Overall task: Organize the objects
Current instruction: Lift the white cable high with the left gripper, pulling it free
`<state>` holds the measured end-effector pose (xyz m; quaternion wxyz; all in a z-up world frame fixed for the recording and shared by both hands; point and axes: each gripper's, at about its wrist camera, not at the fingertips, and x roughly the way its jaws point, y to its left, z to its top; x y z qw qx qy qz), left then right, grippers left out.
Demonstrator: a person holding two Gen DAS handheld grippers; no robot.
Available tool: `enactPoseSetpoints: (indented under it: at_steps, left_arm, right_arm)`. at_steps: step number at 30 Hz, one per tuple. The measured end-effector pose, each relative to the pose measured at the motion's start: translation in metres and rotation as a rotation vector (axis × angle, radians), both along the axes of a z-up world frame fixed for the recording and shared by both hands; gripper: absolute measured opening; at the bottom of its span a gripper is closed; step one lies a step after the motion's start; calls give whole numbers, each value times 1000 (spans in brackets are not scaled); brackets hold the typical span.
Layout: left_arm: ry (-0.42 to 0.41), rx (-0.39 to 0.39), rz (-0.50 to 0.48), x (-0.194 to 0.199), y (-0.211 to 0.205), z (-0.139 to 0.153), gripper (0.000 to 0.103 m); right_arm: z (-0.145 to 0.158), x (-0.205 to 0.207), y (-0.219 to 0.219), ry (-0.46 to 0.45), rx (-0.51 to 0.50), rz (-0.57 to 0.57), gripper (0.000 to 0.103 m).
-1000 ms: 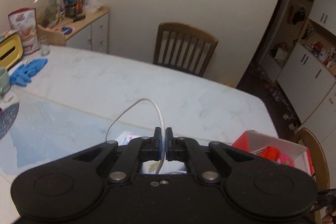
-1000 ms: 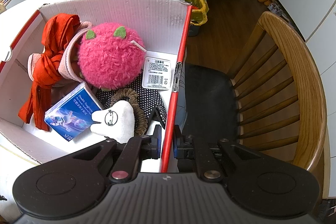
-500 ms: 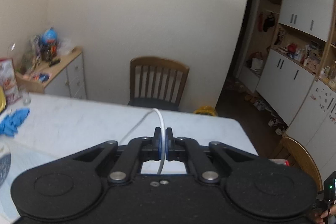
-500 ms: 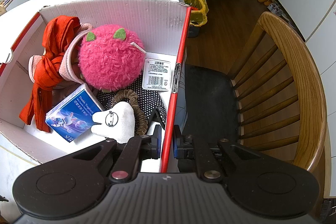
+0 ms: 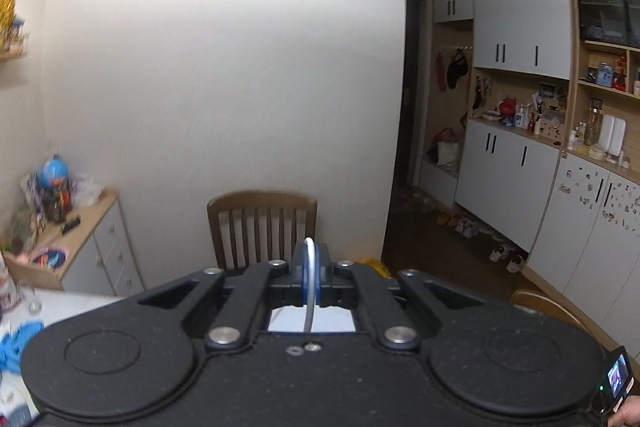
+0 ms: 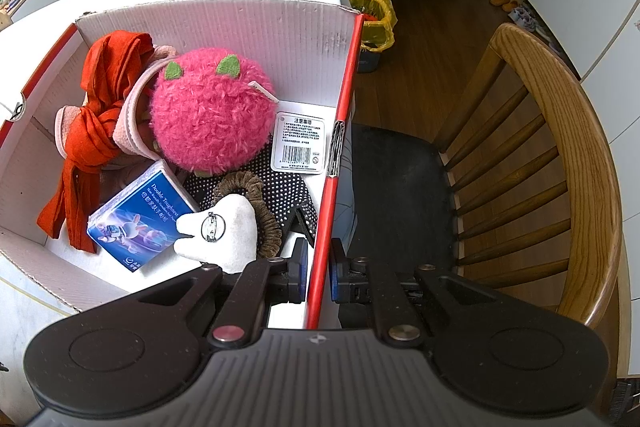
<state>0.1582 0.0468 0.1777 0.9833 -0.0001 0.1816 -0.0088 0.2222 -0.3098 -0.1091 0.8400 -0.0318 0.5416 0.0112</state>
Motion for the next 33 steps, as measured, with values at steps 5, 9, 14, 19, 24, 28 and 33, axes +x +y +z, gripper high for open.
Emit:
enactPoseSetpoints:
  at_steps: [5, 9, 14, 19, 24, 28, 33]
  left_arm:
    - [-66, 58, -18, -2, -18, 27, 0]
    - [-128, 87, -31, -6, -28, 48, 0]
    - [-155, 99, -45, -7, -40, 55, 0]
    - [-178, 82, -51, -8, -48, 62, 0]
    - [-209, 82, -76, -5, -57, 64, 0]
    - [-39, 66, -70, 19, -60, 19, 0]
    - [2, 55, -38, 29, -53, 7, 0]
  right_arm:
    - [0, 0, 0, -1, 1, 0, 10]
    - [0, -1, -3, -3, 4, -2, 10]
    - [2, 0, -3, -8, 8, -4, 10]
    - [3, 1, -4, -11, 6, -3, 10]
    - [1, -2, -5, -14, 9, -4, 10]
    - [1, -4, -6, -18, 11, -6, 10]
    - [1, -3, -6, -17, 9, -1, 10]
